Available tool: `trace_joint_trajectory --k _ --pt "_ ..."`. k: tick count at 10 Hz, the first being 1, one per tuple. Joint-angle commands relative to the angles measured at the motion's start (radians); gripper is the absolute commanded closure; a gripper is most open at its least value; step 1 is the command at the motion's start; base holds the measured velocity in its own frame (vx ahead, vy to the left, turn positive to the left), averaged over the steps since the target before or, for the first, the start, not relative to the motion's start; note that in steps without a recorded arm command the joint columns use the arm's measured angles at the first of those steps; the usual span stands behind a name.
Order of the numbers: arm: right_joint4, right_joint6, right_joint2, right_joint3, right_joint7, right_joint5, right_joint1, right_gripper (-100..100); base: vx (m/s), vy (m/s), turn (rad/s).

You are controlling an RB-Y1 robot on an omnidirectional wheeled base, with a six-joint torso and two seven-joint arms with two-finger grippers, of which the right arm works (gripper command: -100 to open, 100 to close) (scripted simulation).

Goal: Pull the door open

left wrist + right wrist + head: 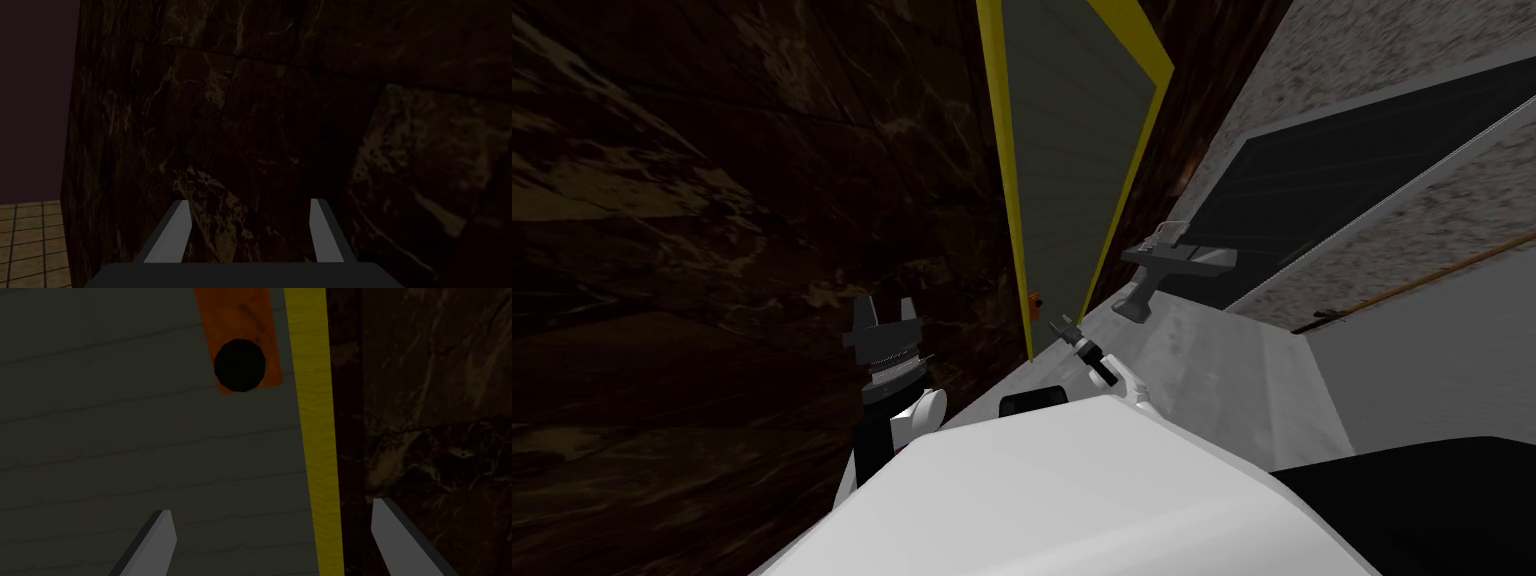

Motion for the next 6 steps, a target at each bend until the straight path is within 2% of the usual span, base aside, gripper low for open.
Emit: trace_joint_trajectory --k 1,3,4,5,6 --pt "0.028 0.007 -0.014 0.011 0.022 0.023 -0.011 -100 0.117 -0.032 0.02" --pt "0.07 0.005 -0.028 0.02 0.051 0.048 -0.023 -100 0.155 -0.031 0.025" --pt "0.065 0.005 -0.022 0.017 0.044 0.042 -0.023 -100 0.062 0.001 0.005" --pt "0.096 -0.01 -0.035 -0.007 0.044 0.03 -0.034 -100 0.009 0.07 0.156" --pt "0.125 -0.023 -0.046 -0.032 0.042 0.017 -0.045 -100 0.006 0.168 0.223"
